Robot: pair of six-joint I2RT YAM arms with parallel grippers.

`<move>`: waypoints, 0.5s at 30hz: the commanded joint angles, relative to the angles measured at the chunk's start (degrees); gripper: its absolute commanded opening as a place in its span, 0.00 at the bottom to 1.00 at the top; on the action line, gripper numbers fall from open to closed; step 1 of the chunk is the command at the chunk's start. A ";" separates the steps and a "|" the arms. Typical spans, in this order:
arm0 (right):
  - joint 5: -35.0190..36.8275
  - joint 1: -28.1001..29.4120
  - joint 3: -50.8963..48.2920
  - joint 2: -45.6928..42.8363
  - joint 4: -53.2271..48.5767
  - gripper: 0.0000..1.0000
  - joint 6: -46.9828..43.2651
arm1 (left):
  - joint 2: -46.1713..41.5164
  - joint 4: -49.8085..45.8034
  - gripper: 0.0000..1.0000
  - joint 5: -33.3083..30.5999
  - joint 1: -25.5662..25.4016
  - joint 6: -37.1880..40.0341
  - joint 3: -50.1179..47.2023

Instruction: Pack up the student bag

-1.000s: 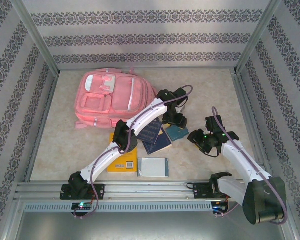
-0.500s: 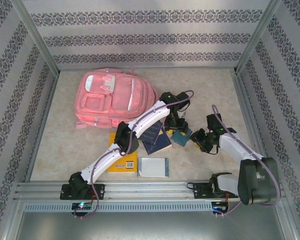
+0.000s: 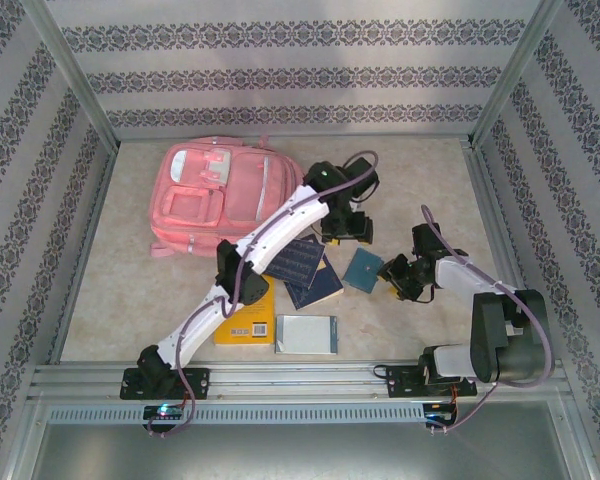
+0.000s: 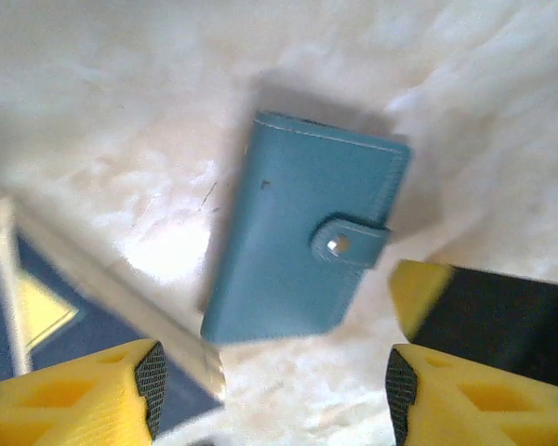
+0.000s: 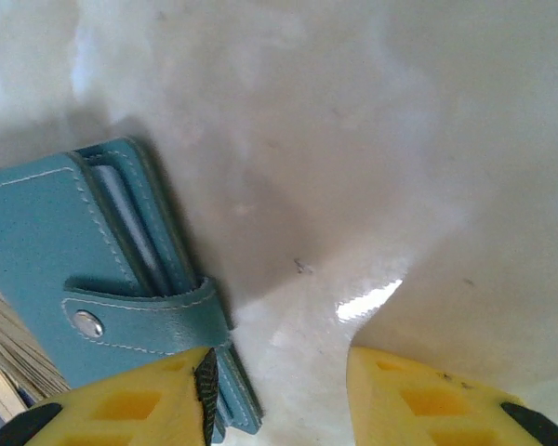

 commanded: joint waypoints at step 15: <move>7.71 1.61 7.53 0.07 -9.45 0.45 -7.63 | -24.99 -10.47 0.69 -21.03 -1.07 -5.23 -39.50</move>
